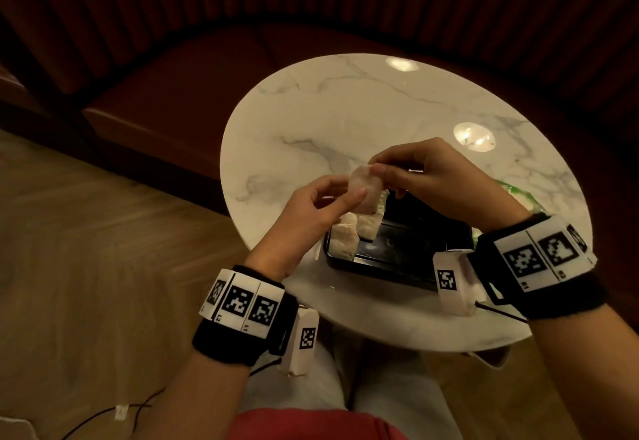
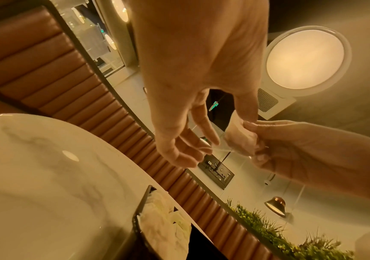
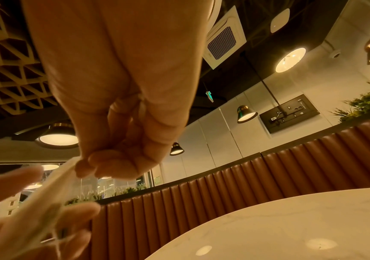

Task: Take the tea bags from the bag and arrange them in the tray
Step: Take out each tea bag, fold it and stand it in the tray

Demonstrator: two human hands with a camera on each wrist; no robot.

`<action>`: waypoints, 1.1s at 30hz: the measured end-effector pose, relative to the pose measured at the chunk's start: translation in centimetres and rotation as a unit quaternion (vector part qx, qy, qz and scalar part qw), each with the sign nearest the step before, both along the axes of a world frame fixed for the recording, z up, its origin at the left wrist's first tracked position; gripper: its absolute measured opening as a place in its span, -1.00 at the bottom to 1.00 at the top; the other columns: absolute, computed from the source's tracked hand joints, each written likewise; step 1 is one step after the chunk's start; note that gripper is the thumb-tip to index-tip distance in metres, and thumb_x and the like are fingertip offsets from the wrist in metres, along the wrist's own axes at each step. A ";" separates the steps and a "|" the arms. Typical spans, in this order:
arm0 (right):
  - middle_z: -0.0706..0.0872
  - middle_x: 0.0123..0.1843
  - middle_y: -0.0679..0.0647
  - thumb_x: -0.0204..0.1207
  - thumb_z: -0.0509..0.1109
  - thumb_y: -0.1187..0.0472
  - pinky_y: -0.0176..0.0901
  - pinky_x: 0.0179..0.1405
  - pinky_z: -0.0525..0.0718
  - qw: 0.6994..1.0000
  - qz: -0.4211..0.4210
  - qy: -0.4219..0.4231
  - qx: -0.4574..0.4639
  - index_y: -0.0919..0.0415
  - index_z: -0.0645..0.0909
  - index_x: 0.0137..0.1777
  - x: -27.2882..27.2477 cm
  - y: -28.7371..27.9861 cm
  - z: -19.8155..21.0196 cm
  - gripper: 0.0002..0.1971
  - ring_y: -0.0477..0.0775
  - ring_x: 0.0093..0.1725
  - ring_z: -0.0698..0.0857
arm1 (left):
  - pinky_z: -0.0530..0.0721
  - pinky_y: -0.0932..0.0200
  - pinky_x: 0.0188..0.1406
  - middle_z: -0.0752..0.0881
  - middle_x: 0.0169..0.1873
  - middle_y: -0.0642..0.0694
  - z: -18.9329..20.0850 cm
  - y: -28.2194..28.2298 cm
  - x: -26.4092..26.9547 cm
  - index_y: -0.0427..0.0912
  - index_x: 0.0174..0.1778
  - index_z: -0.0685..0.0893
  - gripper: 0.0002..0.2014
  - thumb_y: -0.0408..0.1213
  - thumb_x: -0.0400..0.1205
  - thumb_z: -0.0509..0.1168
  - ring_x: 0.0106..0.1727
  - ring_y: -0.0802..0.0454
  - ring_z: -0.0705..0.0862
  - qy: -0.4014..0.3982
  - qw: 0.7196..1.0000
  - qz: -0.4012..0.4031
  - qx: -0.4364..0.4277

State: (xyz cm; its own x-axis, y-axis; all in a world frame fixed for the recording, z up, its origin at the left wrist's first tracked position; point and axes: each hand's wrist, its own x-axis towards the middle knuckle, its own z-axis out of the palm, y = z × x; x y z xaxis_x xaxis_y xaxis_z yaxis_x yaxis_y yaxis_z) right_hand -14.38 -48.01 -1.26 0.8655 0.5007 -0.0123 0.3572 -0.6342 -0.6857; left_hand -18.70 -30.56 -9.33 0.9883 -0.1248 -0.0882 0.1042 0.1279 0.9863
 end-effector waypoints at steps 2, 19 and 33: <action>0.78 -0.13 -0.11 0.66 0.32 0.19 -0.44 -0.17 0.64 1.000 0.017 0.011 -0.007 0.09 0.73 0.11 -0.1 0.2 0.0 -0.84 -0.27 -0.23 0.70 | 0.72 0.19 0.13 0.82 -0.02 -0.03 0.5 -0.1 0.0 -0.14 0.12 0.75 -0.72 -0.14 0.53 0.43 0.08 0.10 0.78 -0.037 0.999 0.027 0.003; 0.83 -0.12 0.14 0.58 0.42 0.34 -0.24 -0.15 0.75 0.980 -0.073 0.101 0.157 0.16 0.60 0.31 -1.5 -0.7 -0.7 -0.69 -0.06 -0.18 0.78 | 0.78 -0.18 -0.07 0.77 -0.10 -0.04 1.1 0.1 0.0 -0.01 -0.12 0.65 -0.82 -0.41 0.62 0.41 -0.10 0.01 0.78 -0.148 0.978 0.117 0.090; 0.64 -0.17 0.12 0.62 0.19 0.53 -0.15 0.01 0.69 0.917 -0.072 0.196 0.340 0.23 0.54 0.18 -2.2 0.1 -1.4 -0.73 0.12 -0.08 0.71 | 0.75 -0.14 0.14 0.81 -0.09 0.00 1.1 -0.5 0.0 0.07 -0.06 0.75 -0.84 -0.33 0.64 0.39 0.05 0.01 0.77 -0.096 0.983 0.136 0.073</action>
